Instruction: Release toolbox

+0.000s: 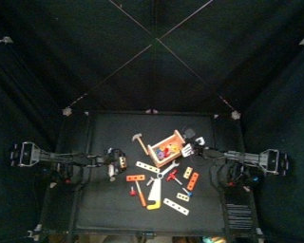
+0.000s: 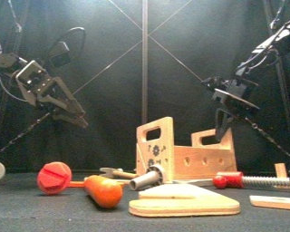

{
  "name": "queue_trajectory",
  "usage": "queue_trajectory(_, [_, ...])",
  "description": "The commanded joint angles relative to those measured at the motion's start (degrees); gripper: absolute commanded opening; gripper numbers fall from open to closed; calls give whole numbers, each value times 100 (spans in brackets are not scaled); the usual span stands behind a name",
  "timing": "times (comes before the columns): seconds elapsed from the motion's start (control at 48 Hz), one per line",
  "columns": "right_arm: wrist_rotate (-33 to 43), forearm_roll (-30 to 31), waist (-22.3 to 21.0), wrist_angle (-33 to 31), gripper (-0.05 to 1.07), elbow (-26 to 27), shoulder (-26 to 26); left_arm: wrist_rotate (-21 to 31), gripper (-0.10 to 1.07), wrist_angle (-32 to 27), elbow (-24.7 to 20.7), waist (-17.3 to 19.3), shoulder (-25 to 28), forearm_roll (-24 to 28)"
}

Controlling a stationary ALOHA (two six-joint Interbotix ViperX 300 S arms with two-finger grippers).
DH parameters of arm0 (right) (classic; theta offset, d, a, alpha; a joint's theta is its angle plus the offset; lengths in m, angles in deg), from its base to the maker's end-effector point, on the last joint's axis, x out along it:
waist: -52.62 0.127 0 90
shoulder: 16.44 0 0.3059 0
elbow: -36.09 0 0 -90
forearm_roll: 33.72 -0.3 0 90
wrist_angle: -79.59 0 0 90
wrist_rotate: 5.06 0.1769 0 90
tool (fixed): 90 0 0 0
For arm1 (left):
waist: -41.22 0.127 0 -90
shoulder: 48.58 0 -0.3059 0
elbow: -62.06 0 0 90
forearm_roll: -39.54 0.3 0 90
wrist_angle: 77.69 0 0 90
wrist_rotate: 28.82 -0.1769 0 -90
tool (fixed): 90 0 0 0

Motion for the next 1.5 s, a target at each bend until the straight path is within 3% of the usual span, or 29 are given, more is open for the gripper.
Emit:
queue_trajectory(0.0, [18, -53, 0, 105, 42, 97, 0, 0, 103, 18, -44, -9, -88, -9])
queue_trajectory(0.292, [18, -527, 62, 141, 42, 237, -246, 0, 103, -26, 132, -9, -659, -9])
queue_trajectory(0.708, [18, -1310, 580, 141, 42, 334, -378, 0, 103, -35, 475, -9, -1195, -211])
queue_trajectory(0.958, [18, -1345, 905, 141, 42, 642, -650, 0, 103, -35, 475, -18, -1195, -211])
queue_trajectory(1.479, [9, -853, 835, 132, 42, 1160, -1257, 9, 103, -132, 439, -35, -1072, -211])
